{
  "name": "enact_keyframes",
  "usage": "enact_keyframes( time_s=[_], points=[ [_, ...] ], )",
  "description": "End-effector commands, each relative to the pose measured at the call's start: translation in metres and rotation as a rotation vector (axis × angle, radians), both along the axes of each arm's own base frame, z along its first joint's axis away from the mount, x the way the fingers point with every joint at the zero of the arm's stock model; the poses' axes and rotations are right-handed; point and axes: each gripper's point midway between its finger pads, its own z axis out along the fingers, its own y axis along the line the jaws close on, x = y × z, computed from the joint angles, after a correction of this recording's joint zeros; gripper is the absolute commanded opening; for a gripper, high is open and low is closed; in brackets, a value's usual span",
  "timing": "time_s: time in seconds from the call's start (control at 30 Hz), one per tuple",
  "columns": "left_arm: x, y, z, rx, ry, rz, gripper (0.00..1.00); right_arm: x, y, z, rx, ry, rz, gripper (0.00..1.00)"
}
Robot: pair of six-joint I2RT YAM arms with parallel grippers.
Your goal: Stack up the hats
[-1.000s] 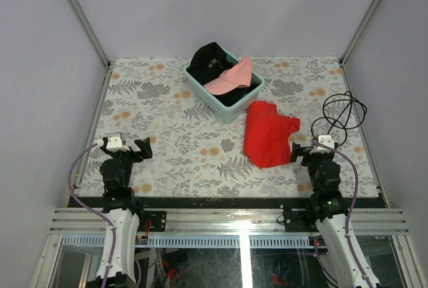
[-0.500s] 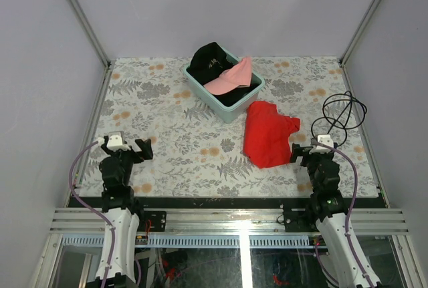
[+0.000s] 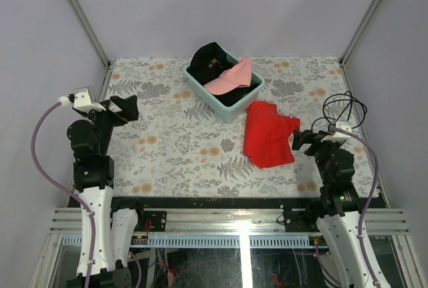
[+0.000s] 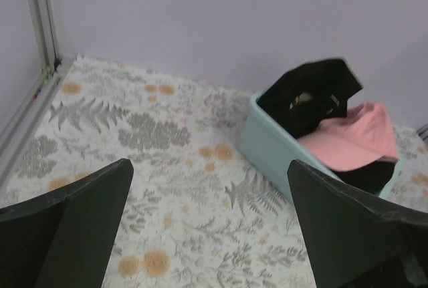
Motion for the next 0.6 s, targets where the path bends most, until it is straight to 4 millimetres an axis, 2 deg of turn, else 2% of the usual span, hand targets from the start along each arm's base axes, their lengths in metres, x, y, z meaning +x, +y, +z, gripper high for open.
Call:
enact_keyframes(
  time_s=[0.0, 0.1, 0.17, 0.23, 0.33, 0.4, 0.47, 0.57],
  points=[
    [-0.004, -0.002, 0.061, 0.009, -0.122, -0.001, 1.00, 0.010, 0.001, 0.044, 0.130, 0.005, -0.046, 0.99],
    [0.006, 0.006, 0.076, -0.047, -0.145, 0.043, 1.00, 0.013, 0.002, 0.059, 0.275, 0.143, -0.116, 0.99],
    [0.017, 0.023, 0.076, -0.158, -0.167, 0.135, 1.00, 0.014, 0.010, 0.063, 0.201, 0.268, -0.061, 0.99],
    [0.032, 0.037, 0.061, -0.302, -0.153, 0.216, 1.00, 0.026, 0.022, 0.065, 0.174, 0.323, 0.007, 0.99],
    [0.067, 0.036, 0.023, -0.460, -0.021, 0.216, 1.00, 0.039, 0.048, 0.071, 0.225, 0.375, 0.123, 0.99],
    [0.093, 0.022, -0.007, -0.546, 0.145, 0.155, 1.00, 0.042, 0.072, 0.077, 0.256, 0.407, 0.253, 0.99],
    [0.114, -0.002, -0.032, -0.606, 0.317, 0.043, 1.00, 0.046, 0.088, 0.083, 0.293, 0.421, 0.339, 0.99],
    [0.136, -0.037, -0.048, -0.660, 0.394, -0.039, 1.00, 0.046, 0.108, 0.095, 0.353, 0.391, 0.454, 0.99]
  ],
)
